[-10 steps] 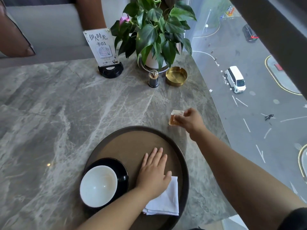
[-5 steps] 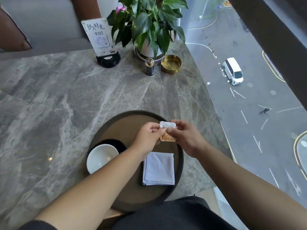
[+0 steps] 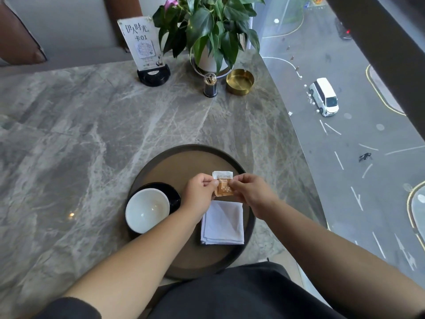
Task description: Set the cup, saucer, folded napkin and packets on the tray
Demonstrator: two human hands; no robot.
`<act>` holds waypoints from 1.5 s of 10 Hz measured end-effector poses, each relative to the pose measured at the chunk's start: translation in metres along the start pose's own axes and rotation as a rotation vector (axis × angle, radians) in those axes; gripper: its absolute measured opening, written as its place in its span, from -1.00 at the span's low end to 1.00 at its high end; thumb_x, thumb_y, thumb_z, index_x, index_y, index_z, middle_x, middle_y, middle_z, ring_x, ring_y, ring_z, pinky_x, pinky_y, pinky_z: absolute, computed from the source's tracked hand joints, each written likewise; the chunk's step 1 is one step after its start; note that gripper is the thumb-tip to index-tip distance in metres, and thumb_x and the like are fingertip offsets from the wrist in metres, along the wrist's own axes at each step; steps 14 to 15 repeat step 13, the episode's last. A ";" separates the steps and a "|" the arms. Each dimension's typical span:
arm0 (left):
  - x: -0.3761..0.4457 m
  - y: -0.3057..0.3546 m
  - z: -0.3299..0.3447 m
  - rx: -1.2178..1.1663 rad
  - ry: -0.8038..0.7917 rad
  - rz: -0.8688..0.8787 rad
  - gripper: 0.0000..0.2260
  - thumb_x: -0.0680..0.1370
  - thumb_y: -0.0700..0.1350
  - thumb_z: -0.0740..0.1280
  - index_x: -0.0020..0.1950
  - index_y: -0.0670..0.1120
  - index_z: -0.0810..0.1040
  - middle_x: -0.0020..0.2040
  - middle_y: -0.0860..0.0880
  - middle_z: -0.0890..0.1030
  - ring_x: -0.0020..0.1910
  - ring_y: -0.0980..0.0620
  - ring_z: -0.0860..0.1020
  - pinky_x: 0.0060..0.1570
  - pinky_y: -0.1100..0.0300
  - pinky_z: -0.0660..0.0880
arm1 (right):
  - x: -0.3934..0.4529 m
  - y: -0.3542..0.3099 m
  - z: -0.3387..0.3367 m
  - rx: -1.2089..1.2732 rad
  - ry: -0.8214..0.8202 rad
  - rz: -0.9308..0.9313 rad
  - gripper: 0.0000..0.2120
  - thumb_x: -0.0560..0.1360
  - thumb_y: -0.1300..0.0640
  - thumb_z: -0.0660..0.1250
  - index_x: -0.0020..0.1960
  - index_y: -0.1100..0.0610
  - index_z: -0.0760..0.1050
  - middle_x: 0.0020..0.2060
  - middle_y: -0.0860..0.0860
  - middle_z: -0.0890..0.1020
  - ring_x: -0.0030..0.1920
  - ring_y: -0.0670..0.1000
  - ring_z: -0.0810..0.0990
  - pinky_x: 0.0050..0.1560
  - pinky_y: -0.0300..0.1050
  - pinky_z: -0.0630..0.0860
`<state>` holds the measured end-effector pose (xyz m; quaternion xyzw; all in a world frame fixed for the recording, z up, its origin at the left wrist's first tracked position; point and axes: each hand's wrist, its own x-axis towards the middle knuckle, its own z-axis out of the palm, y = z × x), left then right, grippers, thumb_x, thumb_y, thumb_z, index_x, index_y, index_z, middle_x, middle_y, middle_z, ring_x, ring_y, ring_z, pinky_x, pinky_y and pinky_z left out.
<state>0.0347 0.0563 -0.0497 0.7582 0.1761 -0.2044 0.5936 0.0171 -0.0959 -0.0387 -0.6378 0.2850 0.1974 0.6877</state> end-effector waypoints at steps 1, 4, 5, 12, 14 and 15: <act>0.011 0.001 0.003 -0.005 0.014 -0.030 -0.88 0.52 -0.19 0.36 -0.20 -0.03 0.55 -0.15 -0.12 0.66 -0.15 -0.08 0.64 -0.15 0.02 0.63 | 0.010 0.003 0.005 -0.075 0.046 -0.015 -0.94 0.52 0.25 0.35 -0.11 0.24 0.56 -0.29 0.17 0.58 -0.31 0.05 0.52 -0.23 -0.08 0.52; 0.041 0.000 0.010 0.162 0.057 -0.069 -0.88 0.48 -0.13 0.36 -0.27 -0.01 0.55 -0.25 -0.06 0.64 -0.19 -0.13 0.61 -0.13 -0.01 0.60 | 0.041 -0.002 0.016 -0.560 0.179 -0.074 -0.87 0.46 0.15 0.36 -0.26 0.13 0.58 -0.42 0.02 0.57 -0.36 0.03 0.52 -0.30 -0.09 0.45; 0.044 0.002 0.010 0.248 0.072 -0.051 -0.85 0.48 -0.13 0.35 -0.30 -0.01 0.54 -0.30 -0.02 0.61 -0.28 -0.08 0.55 -0.27 0.12 0.50 | 0.043 -0.006 0.019 -0.680 0.183 -0.083 -0.88 0.45 0.15 0.35 -0.24 0.15 0.57 -0.41 0.03 0.56 -0.33 0.05 0.53 -0.34 -0.16 0.38; 0.024 0.013 -0.005 0.717 0.096 0.203 -0.86 0.55 -0.08 0.21 -0.16 -0.06 0.50 -0.17 -0.03 0.58 -0.20 -0.09 0.53 -0.26 0.07 0.49 | 0.027 -0.014 0.006 -0.911 0.237 -0.243 -0.80 0.47 0.02 0.26 -0.16 0.14 0.54 -0.37 0.01 0.58 -0.34 0.04 0.53 -0.43 -0.18 0.35; 0.007 0.021 -0.010 0.864 0.057 0.419 -0.83 0.56 -0.09 0.14 -0.15 -0.08 0.48 -0.14 -0.04 0.54 -0.22 -0.09 0.49 -0.32 0.06 0.47 | 0.008 -0.013 -0.014 -0.978 0.260 -0.324 -0.79 0.51 0.00 0.23 -0.11 0.10 0.56 -0.34 0.02 0.61 -0.31 0.06 0.56 -0.36 -0.13 0.42; 0.007 0.021 -0.010 0.864 0.057 0.419 -0.83 0.56 -0.09 0.14 -0.15 -0.08 0.48 -0.14 -0.04 0.54 -0.22 -0.09 0.49 -0.32 0.06 0.47 | 0.008 -0.013 -0.014 -0.978 0.260 -0.324 -0.79 0.51 0.00 0.23 -0.11 0.10 0.56 -0.34 0.02 0.61 -0.31 0.06 0.56 -0.36 -0.13 0.42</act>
